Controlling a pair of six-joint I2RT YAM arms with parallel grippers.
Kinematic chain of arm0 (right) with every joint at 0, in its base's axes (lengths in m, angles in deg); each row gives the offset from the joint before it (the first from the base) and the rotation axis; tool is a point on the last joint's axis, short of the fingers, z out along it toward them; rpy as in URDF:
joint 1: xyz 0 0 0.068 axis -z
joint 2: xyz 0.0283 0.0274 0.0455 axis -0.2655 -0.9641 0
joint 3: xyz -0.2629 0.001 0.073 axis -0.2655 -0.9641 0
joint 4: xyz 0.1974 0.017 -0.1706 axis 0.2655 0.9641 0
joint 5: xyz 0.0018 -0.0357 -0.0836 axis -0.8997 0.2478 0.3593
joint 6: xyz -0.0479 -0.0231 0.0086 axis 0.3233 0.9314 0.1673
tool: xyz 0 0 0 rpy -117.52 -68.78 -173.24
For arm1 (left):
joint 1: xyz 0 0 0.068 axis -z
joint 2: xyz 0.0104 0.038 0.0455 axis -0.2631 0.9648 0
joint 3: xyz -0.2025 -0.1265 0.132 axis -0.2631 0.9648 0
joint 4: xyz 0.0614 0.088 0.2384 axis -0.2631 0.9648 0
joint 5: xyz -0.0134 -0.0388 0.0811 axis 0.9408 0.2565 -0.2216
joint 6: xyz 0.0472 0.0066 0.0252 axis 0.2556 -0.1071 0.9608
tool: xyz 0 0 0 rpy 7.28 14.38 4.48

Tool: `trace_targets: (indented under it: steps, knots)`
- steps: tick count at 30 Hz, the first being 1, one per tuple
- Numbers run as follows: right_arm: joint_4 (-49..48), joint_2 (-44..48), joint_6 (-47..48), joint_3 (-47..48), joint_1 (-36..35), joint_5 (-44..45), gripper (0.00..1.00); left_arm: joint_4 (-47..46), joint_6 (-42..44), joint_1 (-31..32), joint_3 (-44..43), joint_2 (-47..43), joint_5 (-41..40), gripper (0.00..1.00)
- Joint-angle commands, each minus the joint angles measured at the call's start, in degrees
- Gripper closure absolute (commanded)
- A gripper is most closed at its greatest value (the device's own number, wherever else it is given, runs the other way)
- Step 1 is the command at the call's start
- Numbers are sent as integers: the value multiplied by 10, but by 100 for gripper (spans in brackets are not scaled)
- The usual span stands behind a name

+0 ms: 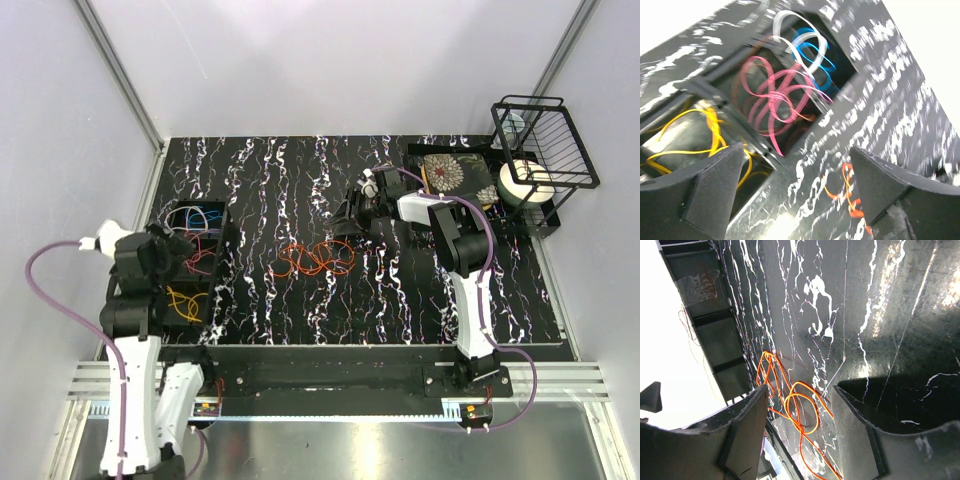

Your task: Untangle the cables

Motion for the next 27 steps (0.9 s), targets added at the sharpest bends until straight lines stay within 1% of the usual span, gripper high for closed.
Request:
trace_targets:
  steps: [1,2,3,4,5,6,7,9,10,14,17,21,25,27]
  knots:
    - [49,-23,30,-11,-11,55,39,-28,47,113,-46,48,12,12]
    - [49,-22,31,-11,-11,56,39,-32,46,147,-56,68,-34,12]
    - [49,-19,31,-11,-11,57,39,-33,44,180,-61,80,-52,12]
    - [49,-20,30,-12,-11,58,39,-35,43,242,-67,112,-67,12]
    - [50,-20,30,-12,-11,58,39,-44,41,270,-73,129,-87,12]
    - [51,-20,31,-11,-11,58,39,-51,40,293,-81,147,-94,12]
    - [50,-21,31,-11,-11,59,39,-59,41,334,-87,187,-96,13]
    - [52,-21,31,-11,-11,59,39,-84,46,368,-96,227,-108,15]
    - [52,-21,31,-11,-11,59,39,-96,49,396,-98,265,-109,16]
    - [54,-20,32,-10,-11,62,39,-161,62,436,-109,355,-91,22]
    - [56,-20,35,-9,-11,65,39,-188,70,462,-125,418,-85,27]
    - [62,-20,36,-7,-10,71,39,-224,99,498,-144,479,-70,27]
    - [64,-22,37,-6,-10,73,38,-248,123,520,-162,544,-60,26]
    - [65,-23,37,-5,-10,73,38,-255,135,528,-170,562,-58,26]
